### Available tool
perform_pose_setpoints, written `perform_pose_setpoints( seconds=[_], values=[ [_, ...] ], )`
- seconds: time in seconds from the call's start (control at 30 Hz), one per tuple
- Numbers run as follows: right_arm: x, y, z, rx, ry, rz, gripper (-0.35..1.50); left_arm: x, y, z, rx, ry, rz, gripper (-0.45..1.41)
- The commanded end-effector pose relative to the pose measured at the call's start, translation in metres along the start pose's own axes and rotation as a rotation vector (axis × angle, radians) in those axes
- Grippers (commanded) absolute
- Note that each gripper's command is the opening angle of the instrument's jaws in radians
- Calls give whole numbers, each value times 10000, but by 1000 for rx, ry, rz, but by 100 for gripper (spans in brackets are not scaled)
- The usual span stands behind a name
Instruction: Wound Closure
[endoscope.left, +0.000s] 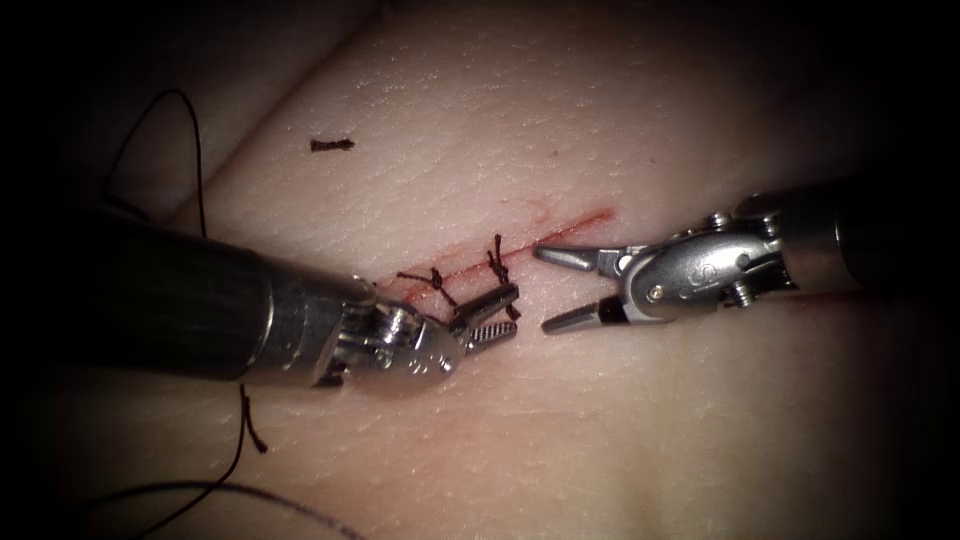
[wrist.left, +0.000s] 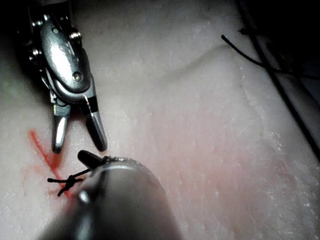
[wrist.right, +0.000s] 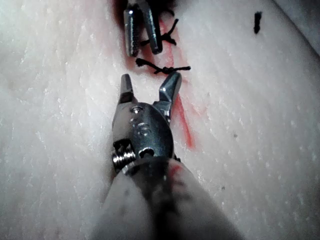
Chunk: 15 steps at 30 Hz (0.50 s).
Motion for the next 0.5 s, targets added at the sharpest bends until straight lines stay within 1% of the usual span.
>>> perform_pose_setpoints(
  seconds=[0.03,0.5],
  values=[
    [-2,-5,9,2,2,0,123,2,8,9,0,-2,-1,36],
    [-1,-6,8,3,3,11,121,0,19,18,-22,-15,5,37]
  ],
)
